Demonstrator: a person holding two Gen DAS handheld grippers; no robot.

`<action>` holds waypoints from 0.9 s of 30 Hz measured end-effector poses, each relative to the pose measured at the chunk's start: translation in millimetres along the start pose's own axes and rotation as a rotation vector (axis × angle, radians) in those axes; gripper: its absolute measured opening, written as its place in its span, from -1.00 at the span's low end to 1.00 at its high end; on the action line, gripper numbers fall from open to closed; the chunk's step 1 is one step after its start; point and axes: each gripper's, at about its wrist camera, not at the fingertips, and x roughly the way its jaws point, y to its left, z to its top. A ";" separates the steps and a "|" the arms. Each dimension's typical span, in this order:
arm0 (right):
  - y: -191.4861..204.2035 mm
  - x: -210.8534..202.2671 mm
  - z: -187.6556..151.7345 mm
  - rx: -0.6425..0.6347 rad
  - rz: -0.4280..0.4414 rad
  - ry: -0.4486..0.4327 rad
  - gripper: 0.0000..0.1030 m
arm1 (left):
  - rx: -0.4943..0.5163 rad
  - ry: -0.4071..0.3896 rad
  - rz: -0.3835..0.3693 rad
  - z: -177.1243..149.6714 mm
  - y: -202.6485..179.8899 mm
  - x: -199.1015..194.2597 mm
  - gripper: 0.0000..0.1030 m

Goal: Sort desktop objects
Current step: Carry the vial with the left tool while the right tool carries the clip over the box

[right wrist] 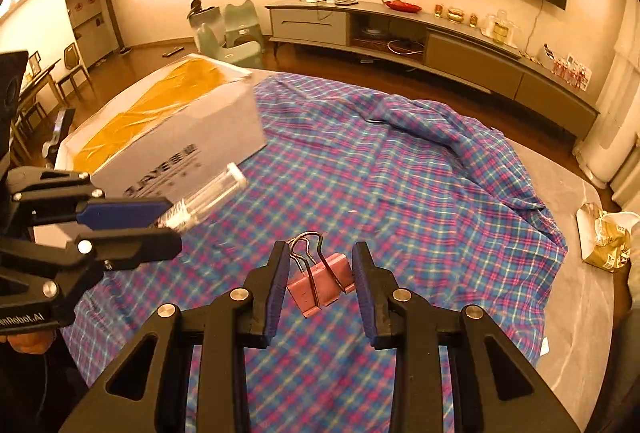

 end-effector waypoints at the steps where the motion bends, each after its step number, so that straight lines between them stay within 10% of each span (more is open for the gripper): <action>1: 8.0 -1.8 -1.0 -0.004 -0.002 0.001 -0.34 | -0.006 -0.005 0.001 -3.1 3.7 -5.5 -0.62; 27: 188.3 -10.7 29.3 -0.221 -0.031 -0.001 -0.34 | -0.198 -0.111 0.024 -64.4 123.8 -96.0 -0.62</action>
